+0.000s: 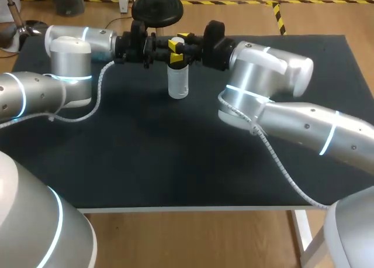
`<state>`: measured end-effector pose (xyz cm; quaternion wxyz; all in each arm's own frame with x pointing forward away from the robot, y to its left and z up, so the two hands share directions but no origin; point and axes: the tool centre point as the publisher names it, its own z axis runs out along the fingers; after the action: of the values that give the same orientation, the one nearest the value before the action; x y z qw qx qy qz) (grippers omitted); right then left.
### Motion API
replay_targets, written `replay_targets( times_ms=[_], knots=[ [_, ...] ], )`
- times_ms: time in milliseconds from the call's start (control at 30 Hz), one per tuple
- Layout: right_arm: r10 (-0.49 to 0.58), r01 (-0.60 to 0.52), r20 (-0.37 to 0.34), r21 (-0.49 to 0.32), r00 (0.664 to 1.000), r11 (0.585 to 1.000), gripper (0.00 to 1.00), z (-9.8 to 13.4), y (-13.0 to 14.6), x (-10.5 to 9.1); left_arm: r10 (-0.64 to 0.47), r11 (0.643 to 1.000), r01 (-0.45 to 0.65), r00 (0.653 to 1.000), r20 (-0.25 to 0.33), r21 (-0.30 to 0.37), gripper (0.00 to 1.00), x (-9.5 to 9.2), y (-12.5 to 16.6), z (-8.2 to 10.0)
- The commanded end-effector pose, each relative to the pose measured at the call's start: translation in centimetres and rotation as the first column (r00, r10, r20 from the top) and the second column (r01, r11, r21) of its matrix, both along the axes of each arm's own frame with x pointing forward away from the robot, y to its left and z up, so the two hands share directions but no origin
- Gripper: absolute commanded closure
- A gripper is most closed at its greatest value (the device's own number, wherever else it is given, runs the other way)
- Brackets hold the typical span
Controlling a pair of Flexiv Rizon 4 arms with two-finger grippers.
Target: Unscrew the bottle cap
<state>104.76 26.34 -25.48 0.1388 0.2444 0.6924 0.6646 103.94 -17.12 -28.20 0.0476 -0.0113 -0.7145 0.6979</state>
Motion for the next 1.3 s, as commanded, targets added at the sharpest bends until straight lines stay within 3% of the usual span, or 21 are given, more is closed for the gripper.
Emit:
replay_targets(
  times_ms=[33,300,500,667,800,933,1033,1300],
  knots=[
    [0.035,-0.035,0.004,0.006,0.999,0.999,1.00,-0.5,-0.2,0.1,0.000,1.000,0.000,1.000,0.002,-0.002,1.00,0.1,-0.1,0.1],
    [0.221,-0.223,0.034,0.047,0.975,0.974,1.00,-0.7,-0.6,0.6,0.000,1.000,0.000,1.000,0.002,-0.002,1.00,0.1,-0.1,0.1],
    [0.407,-0.409,0.060,0.025,0.911,0.912,1.00,-0.3,-0.6,1.1,0.000,1.000,0.000,1.000,0.002,-0.002,1.00,0.1,-0.1,0.1],
    [0.591,-0.594,0.070,0.032,0.804,0.804,1.00,-0.1,-0.4,1.2,0.000,1.000,0.000,1.000,0.002,-0.002,1.00,0.1,-0.1,0.1],
    [0.715,-0.720,0.091,0.075,0.694,0.689,1.00,-0.2,-0.1,0.8,0.000,1.000,0.000,1.000,0.002,-0.002,1.00,0.1,-0.1,0.1],
    [0.780,-0.785,0.093,0.089,0.619,0.613,1.00,-0.5,0.2,0.7,0.000,1.000,0.000,1.000,0.002,-0.002,1.00,0.1,-0.1,0.1],
    [0.832,-0.837,0.102,0.103,0.546,0.537,1.00,-0.6,0.3,0.9,0.000,1.000,0.000,1.000,0.002,-0.002,1.00,0.1,-0.1,0.1],
    [0.937,-0.945,0.136,0.102,0.323,0.311,1.00,-1.1,0.8,1.0,0.000,1.000,0.000,1.000,0.002,-0.002,1.00,0.1,-0.1,0.1]
  ],
)
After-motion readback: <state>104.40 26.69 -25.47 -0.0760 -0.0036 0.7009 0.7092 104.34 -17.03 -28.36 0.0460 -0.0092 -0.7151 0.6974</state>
